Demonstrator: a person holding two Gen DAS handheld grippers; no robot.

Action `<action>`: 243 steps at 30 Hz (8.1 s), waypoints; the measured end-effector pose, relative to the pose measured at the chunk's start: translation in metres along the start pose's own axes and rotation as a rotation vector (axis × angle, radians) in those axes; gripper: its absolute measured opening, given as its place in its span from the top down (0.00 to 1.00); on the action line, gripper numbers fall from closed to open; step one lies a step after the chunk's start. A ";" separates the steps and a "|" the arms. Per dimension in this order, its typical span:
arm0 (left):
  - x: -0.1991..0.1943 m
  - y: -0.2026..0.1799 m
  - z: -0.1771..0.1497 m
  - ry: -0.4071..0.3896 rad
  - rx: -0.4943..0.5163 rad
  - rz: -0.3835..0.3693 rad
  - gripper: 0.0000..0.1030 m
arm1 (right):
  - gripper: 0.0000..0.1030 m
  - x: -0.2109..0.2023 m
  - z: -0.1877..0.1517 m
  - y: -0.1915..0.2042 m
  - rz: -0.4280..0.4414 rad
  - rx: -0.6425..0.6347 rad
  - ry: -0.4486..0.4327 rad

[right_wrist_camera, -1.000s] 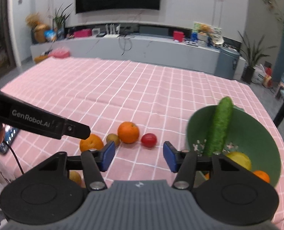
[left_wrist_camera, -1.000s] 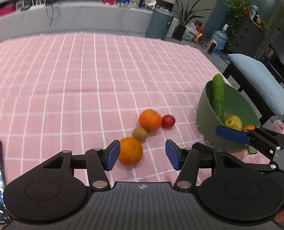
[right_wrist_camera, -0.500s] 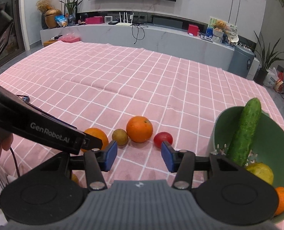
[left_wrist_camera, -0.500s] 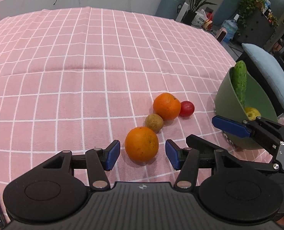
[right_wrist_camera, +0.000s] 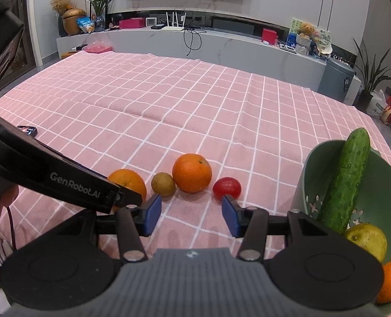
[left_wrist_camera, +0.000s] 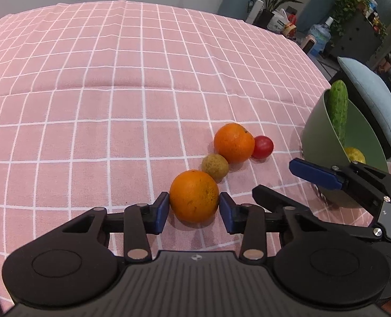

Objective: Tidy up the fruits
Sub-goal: 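Move both open tools back over the remaining fruits on the cloth, then grasp an orange with the left tool while the right tool grasps another orange, then carry both oranges into the green colander and open both tools, then grasp a brown kiwi with the left tool while the right tool grasps another kiwi, then carry both kiwis over the colander and release them inside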

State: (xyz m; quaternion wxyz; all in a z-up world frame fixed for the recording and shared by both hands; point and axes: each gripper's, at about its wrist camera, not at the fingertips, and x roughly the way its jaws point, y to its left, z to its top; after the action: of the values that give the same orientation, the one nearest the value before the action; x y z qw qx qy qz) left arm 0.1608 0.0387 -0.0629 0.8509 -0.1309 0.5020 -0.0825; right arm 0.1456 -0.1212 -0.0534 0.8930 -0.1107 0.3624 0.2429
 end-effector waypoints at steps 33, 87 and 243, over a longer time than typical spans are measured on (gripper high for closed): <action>-0.008 0.024 0.015 -0.102 -0.111 0.040 0.55 | 0.58 0.053 0.033 -0.021 0.072 0.154 0.043; -0.004 -0.180 0.038 -0.040 0.255 -0.224 0.55 | 0.64 -0.125 -0.020 -0.154 -0.162 0.227 -0.061; -0.008 -0.028 -0.042 0.165 0.143 0.063 0.71 | 0.83 -0.007 -0.043 0.024 0.233 0.073 0.134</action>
State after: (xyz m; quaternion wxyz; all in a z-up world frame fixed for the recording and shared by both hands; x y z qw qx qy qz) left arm 0.1200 0.0083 -0.0673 0.8160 -0.0468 0.5671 -0.1019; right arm 0.1033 -0.1189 -0.0790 0.8361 -0.0512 0.4402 0.3235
